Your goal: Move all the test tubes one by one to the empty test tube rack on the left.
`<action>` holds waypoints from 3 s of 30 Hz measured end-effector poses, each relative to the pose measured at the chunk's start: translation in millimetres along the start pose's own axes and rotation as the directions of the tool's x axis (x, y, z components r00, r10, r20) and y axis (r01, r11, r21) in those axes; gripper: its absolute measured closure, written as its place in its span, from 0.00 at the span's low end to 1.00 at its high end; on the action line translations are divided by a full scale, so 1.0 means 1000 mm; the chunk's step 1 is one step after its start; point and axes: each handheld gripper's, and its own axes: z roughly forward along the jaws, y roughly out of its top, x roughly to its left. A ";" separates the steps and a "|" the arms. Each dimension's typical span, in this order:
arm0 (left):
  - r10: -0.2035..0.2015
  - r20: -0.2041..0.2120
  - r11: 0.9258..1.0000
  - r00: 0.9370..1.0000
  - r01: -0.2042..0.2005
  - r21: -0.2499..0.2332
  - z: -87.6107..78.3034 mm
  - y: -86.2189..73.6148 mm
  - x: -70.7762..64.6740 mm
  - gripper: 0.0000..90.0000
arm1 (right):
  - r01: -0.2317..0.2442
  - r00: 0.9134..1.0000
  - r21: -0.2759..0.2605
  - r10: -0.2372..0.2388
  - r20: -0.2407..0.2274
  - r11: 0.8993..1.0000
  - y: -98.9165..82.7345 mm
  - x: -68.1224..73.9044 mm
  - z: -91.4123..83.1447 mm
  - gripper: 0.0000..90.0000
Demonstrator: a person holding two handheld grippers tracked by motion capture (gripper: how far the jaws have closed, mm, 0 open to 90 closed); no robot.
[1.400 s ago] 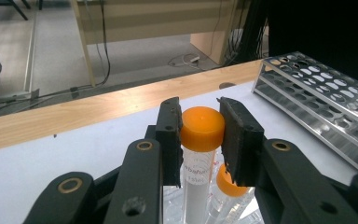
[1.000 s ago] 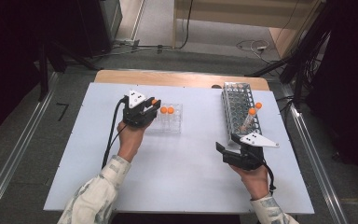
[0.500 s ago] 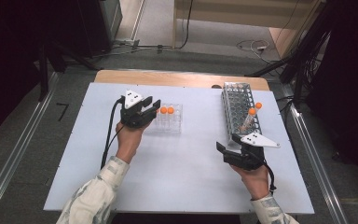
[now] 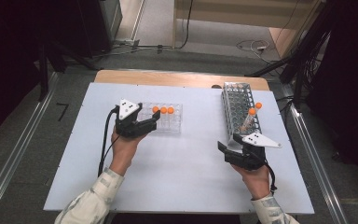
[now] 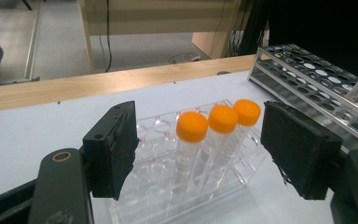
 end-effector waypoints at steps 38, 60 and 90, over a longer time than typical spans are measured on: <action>-0.053 -0.009 0.998 0.999 0.053 0.013 -0.034 -0.036 0.016 0.26 | -0.109 0.930 -0.072 0.128 0.346 0.991 0.015 -0.073 0.029 0.60; -0.053 -0.009 0.998 0.999 0.053 0.023 -0.033 -0.038 0.016 0.26 | -0.070 0.923 -0.104 0.104 0.371 0.992 0.026 -0.075 0.030 0.80; -0.033 0.026 0.999 0.999 0.033 0.013 -0.038 -0.034 0.006 0.26 | -0.018 0.978 -0.208 0.060 0.198 0.978 0.045 -0.030 -0.017 0.80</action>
